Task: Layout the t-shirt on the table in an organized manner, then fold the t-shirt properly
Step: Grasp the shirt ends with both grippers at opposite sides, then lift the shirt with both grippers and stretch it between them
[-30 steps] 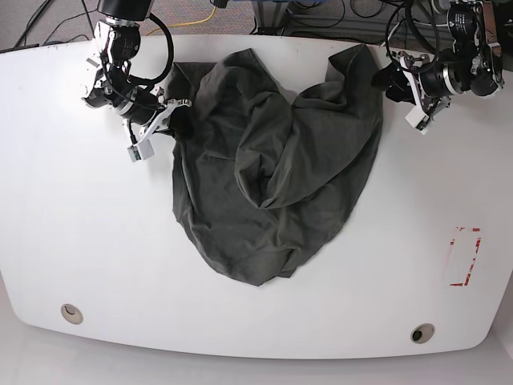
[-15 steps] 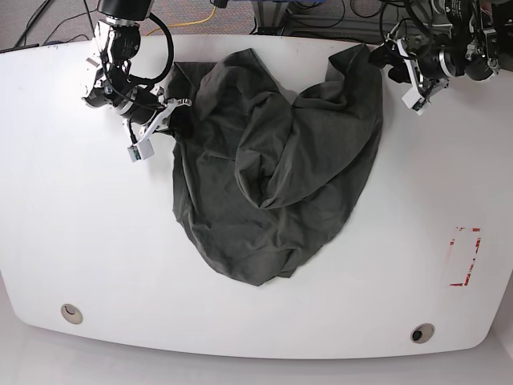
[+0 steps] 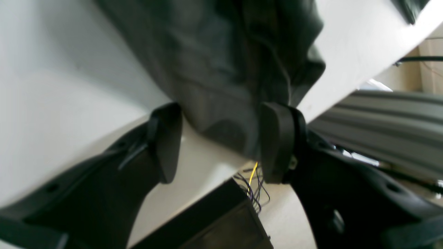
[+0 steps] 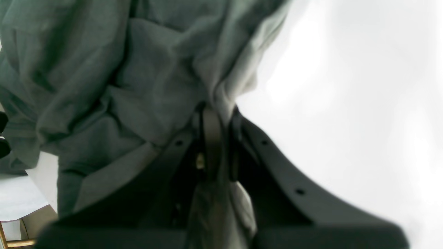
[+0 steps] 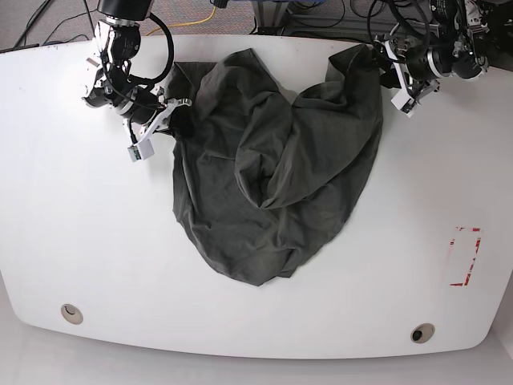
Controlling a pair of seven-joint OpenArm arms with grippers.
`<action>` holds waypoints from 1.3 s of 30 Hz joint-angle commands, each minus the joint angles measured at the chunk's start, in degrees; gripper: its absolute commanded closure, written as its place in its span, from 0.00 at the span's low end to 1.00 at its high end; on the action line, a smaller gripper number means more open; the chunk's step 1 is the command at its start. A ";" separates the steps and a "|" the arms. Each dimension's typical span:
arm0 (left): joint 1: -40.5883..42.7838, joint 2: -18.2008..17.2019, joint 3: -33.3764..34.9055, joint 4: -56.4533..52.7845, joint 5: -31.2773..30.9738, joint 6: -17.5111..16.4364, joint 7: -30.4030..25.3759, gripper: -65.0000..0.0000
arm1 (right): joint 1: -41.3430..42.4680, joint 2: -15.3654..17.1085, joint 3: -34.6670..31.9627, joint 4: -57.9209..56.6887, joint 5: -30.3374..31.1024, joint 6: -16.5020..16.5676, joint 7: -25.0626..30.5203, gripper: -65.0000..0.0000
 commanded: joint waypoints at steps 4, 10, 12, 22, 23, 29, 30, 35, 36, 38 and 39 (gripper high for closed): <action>-0.66 0.06 5.19 -3.32 2.63 0.21 2.09 0.49 | 0.27 0.55 0.09 0.76 0.51 0.10 0.30 1.00; -1.45 -0.02 8.53 -4.20 2.71 0.21 2.09 0.52 | 0.36 0.55 0.09 0.76 0.51 0.10 0.30 1.00; -1.54 -0.02 8.80 -4.20 2.71 0.21 2.09 0.58 | 0.36 0.55 0.09 0.76 0.51 0.10 0.30 1.00; -2.33 -0.37 8.88 -3.76 2.80 0.21 2.01 0.90 | 0.27 0.55 0.17 0.76 0.51 -0.03 0.30 1.00; -2.77 -0.90 8.88 -3.49 2.80 0.21 2.01 0.93 | 0.36 0.55 0.26 0.76 0.51 -0.03 0.30 1.00; -3.65 -2.75 8.88 0.46 2.80 0.21 1.74 0.94 | 0.53 0.55 0.35 1.20 0.87 -0.03 0.30 1.00; -4.09 -2.92 8.88 1.25 2.80 0.21 1.74 0.94 | 0.53 0.55 0.35 1.20 0.95 -0.03 0.30 1.00; -8.39 -3.54 7.83 3.72 2.80 0.21 1.83 0.97 | 1.06 0.64 0.44 4.98 1.04 -0.03 0.04 1.00; -9.45 -3.54 7.13 3.72 2.80 0.21 1.83 0.98 | 1.33 0.64 0.44 5.86 1.04 -0.12 -0.05 1.00; -11.82 -3.54 5.54 3.72 2.80 0.21 2.01 0.98 | 1.41 0.64 0.44 7.44 1.04 -0.12 -0.05 1.00; -13.58 -3.45 4.49 3.72 2.80 0.21 2.09 0.98 | 1.50 0.64 0.44 8.67 1.04 -0.12 -0.05 1.00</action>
